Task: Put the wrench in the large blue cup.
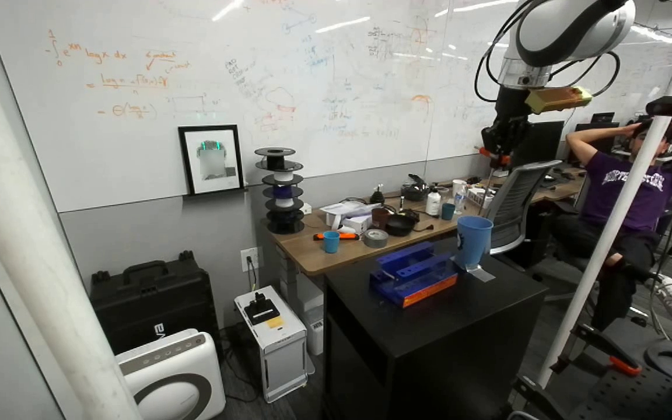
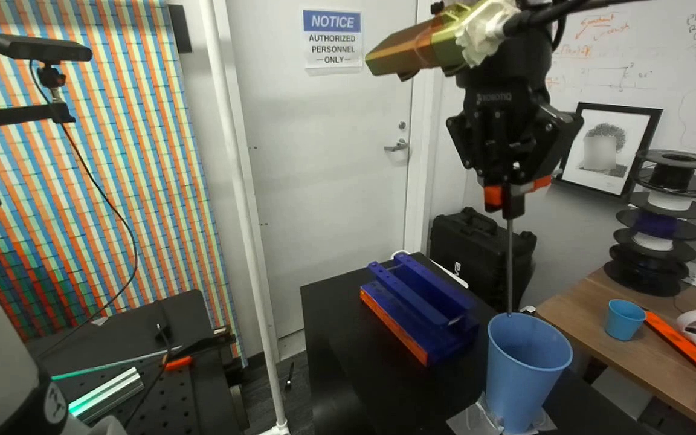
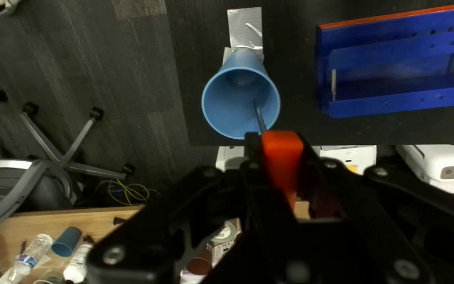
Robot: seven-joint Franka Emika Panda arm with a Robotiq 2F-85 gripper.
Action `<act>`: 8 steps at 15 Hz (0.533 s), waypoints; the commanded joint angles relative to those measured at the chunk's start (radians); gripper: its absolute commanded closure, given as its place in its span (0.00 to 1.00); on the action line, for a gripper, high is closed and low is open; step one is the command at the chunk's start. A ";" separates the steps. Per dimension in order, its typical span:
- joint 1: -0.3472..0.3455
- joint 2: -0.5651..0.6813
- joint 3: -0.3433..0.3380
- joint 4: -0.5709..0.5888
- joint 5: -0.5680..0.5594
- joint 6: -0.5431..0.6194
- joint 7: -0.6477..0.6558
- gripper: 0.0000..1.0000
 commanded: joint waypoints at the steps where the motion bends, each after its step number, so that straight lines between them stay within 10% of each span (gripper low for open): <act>1: -0.021 0.077 -0.021 0.023 -0.030 0.060 0.049 0.87; 8: -0.004 0.279 -0.041 0.039 0.101 0.208 0.015 0.87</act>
